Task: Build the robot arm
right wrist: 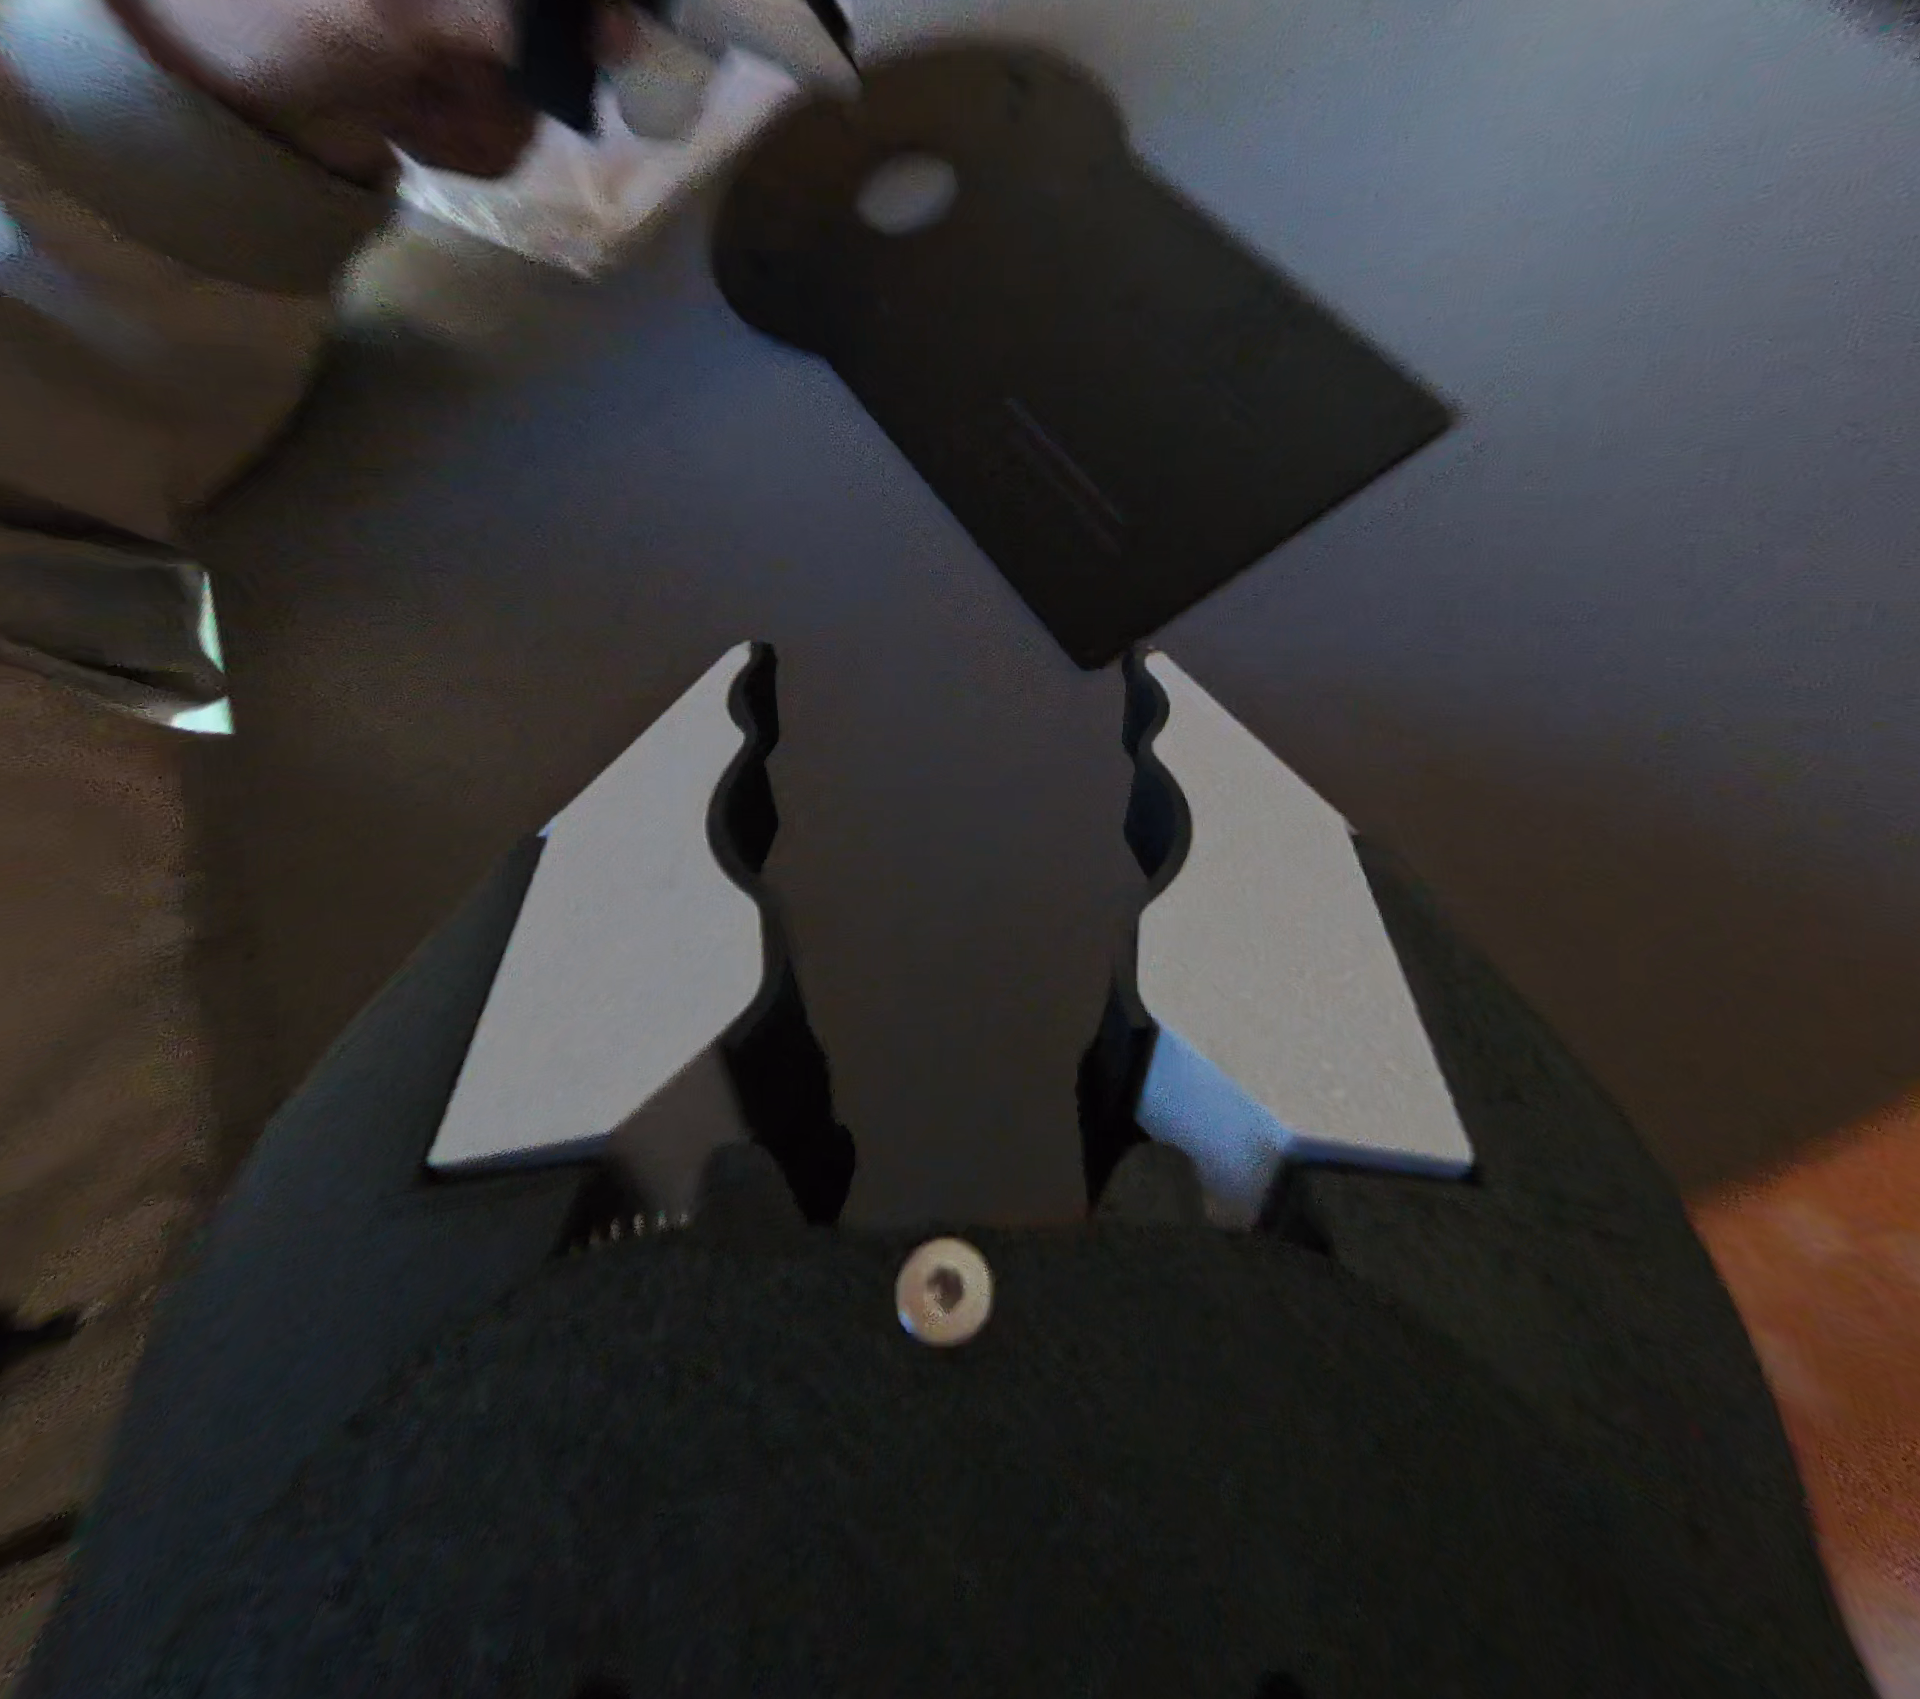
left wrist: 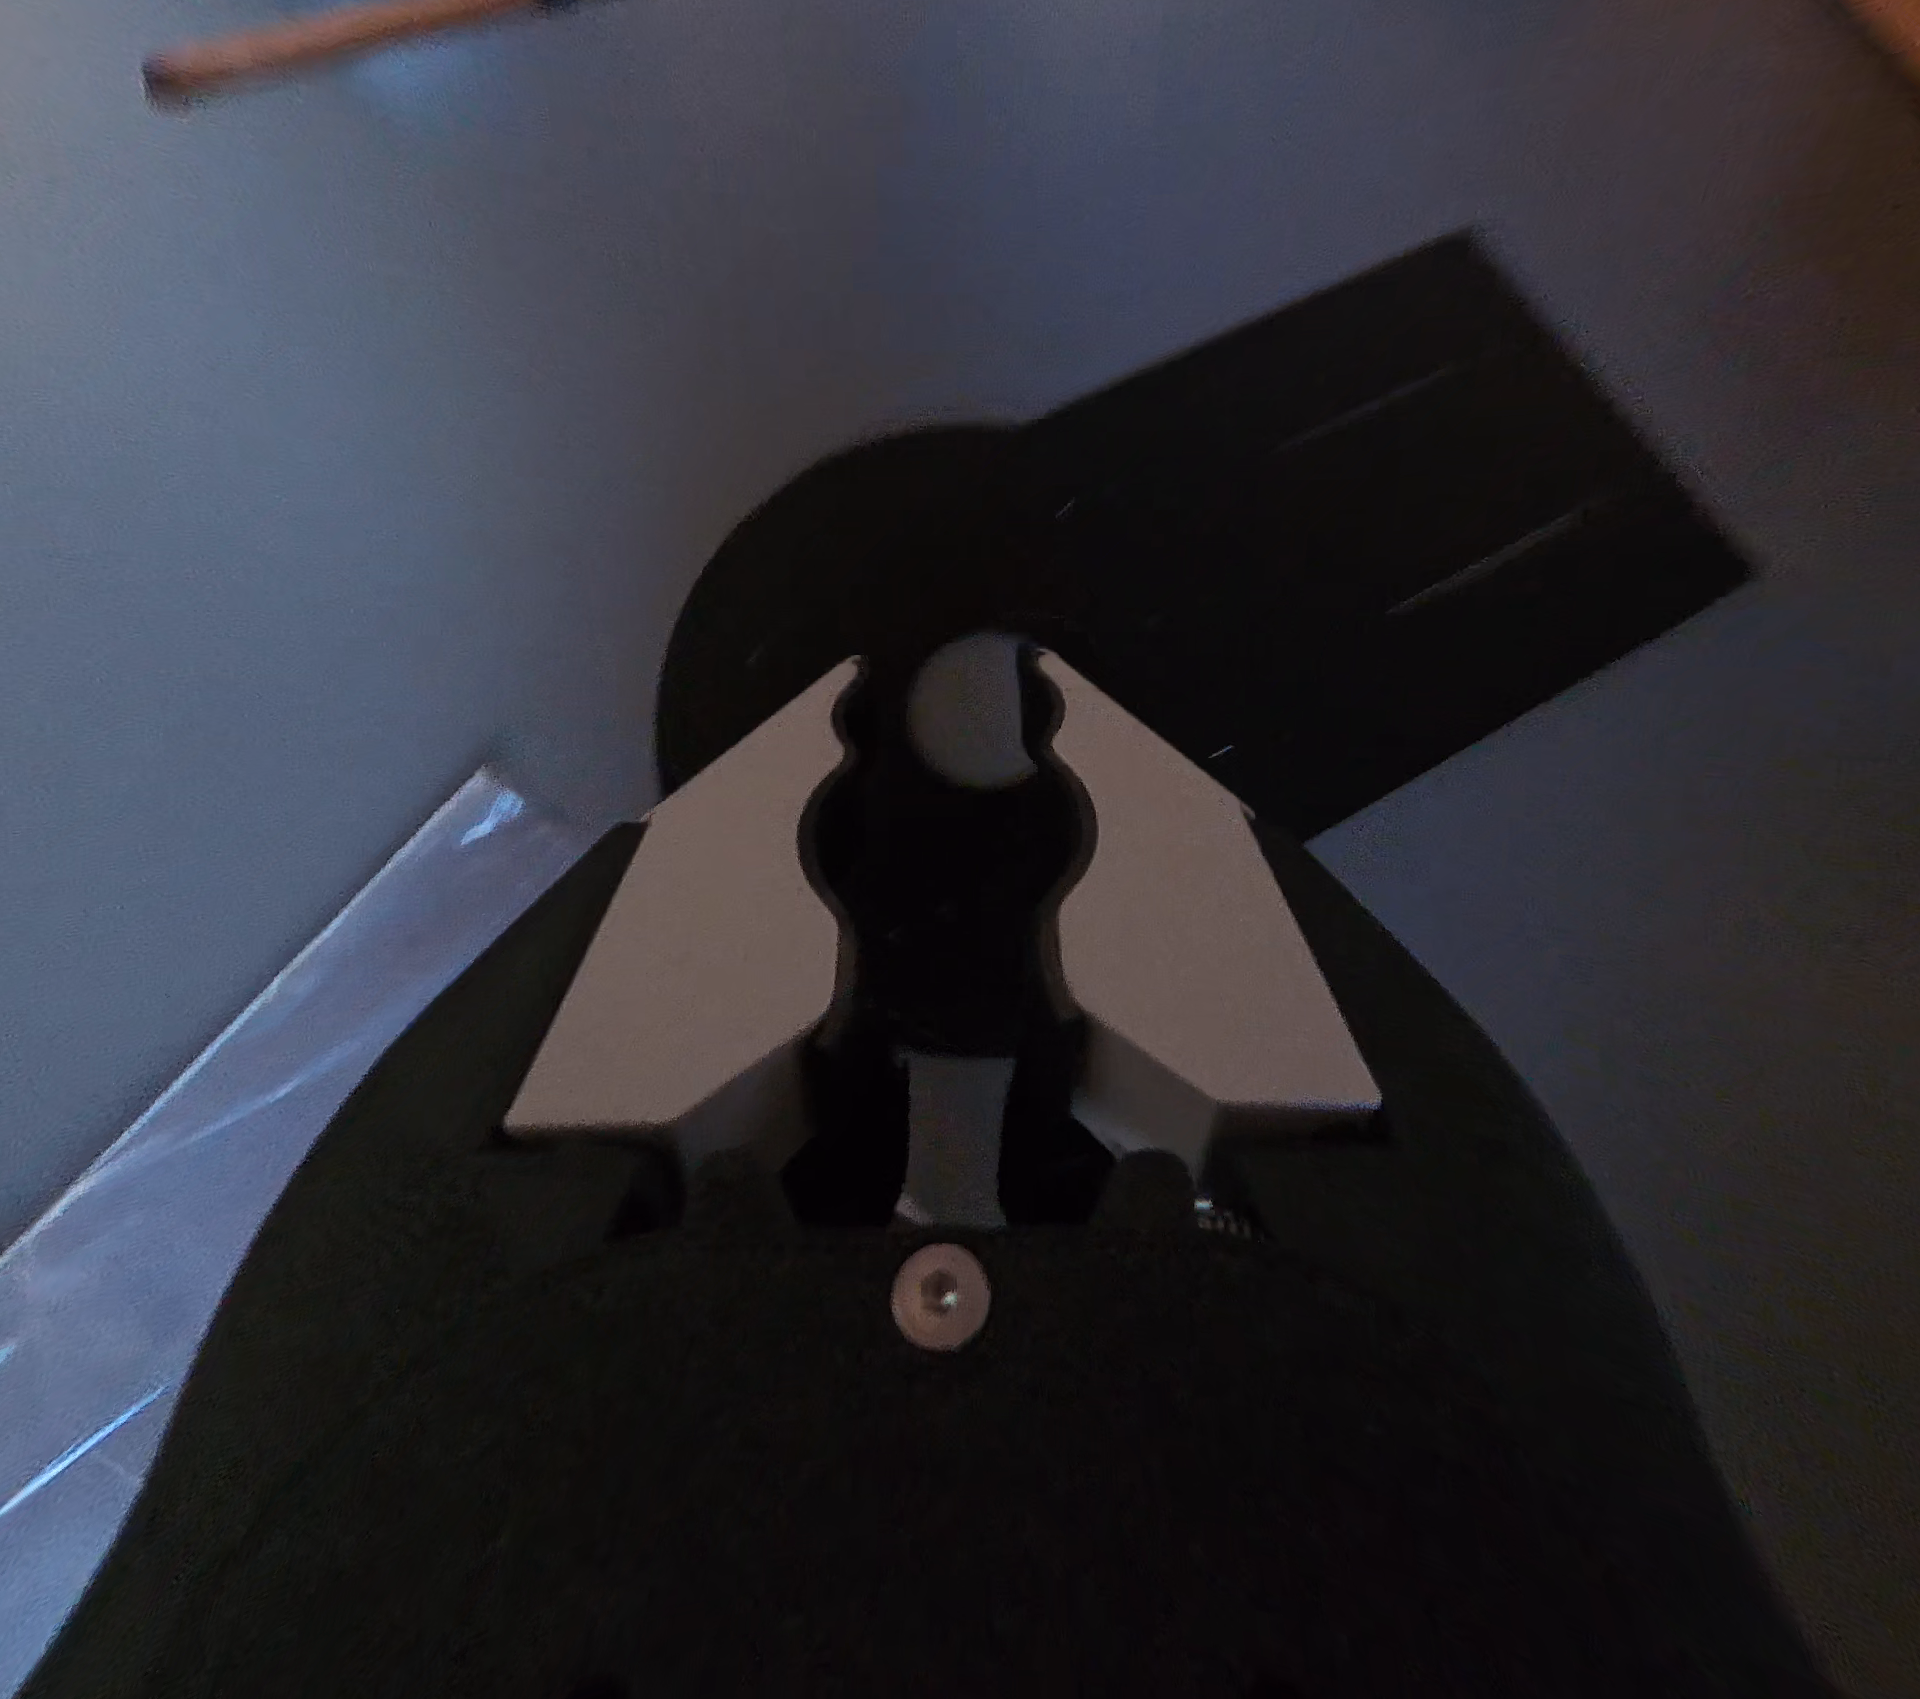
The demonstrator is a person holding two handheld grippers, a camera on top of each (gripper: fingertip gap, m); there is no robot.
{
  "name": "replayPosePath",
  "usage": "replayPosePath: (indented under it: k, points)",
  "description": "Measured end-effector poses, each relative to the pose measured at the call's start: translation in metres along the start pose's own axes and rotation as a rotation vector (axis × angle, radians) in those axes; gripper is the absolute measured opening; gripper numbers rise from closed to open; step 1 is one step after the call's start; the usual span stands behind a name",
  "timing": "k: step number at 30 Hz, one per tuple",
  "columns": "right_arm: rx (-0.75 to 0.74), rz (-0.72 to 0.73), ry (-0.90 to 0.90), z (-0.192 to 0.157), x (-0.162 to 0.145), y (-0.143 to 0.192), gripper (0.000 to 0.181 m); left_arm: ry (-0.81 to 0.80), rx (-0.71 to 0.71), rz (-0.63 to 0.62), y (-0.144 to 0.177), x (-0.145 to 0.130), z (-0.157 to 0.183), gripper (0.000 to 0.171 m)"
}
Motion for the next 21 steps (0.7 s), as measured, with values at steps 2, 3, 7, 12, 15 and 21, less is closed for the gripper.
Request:
replayPosePath:
  k: [2,3,7,12,15,21]
  points:
    - [-0.130,0.137,0.026,0.007,-0.015,0.075,0.061,-0.052,-0.030,0.070,0.014,0.021,0.033,0.033]
    - [-0.254,0.180,0.028,0.026,-0.031,0.113,0.052,-0.079,-0.081,0.089,0.018,0.030,0.055,0.035]
    - [-0.458,-0.052,0.046,0.127,-0.122,0.206,0.050,-0.131,-0.383,0.130,0.021,0.053,0.143,0.035]
    - [-0.282,-0.268,0.168,0.162,-0.150,0.213,0.050,-0.225,-0.600,0.175,0.008,0.070,0.237,0.039]
    - [-0.218,-0.344,0.238,0.168,-0.148,0.201,0.049,-0.269,-0.638,0.183,0.001,0.078,0.276,0.041]
    - [-0.193,-0.432,0.396,0.164,-0.142,0.197,0.021,-0.268,-0.662,0.207,0.001,0.085,0.319,0.041]
Point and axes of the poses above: each gripper's, where its closed fingertips meet, y back along the fingers, x out of its top, z = x × y across the jaws, the point moved 6 cm from there along y, back along the fingers, and after that the axes turned 11 degrees about -z, right-handed, at the moved point
